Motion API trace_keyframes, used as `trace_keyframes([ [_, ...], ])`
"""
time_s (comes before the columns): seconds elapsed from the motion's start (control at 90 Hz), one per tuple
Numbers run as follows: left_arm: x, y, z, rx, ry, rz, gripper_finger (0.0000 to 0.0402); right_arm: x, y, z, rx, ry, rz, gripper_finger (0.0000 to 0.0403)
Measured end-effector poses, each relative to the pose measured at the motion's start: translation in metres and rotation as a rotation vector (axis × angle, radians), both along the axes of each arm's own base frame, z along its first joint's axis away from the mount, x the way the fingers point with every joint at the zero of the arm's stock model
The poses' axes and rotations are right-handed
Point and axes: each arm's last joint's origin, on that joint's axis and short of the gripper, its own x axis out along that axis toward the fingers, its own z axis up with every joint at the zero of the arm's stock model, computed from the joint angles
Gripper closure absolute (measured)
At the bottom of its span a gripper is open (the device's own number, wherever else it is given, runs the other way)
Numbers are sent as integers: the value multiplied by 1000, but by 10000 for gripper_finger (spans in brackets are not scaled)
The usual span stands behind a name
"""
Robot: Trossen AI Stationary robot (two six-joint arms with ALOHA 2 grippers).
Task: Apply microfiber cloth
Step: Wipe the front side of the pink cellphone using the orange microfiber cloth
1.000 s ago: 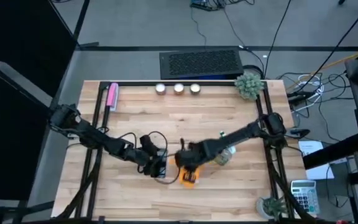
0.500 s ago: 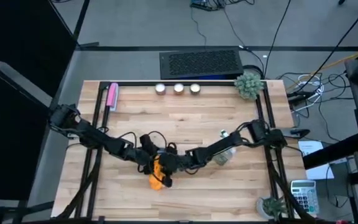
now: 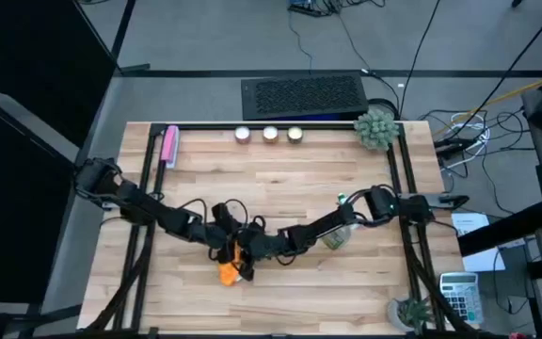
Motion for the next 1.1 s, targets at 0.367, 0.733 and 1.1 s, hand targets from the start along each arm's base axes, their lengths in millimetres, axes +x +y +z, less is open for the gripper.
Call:
trace_keyframes([
  [0.367,3,-2,-8,-8,12,-11,187,-8,15,15,38,44,118,399],
  [0.733,3,0,-9,-5,19,-5,187,-30,20,47,111,244,351,399],
  [1.1,5,-2,9,-29,-32,-55,187,-77,-31,124,-222,495,155,399],
])
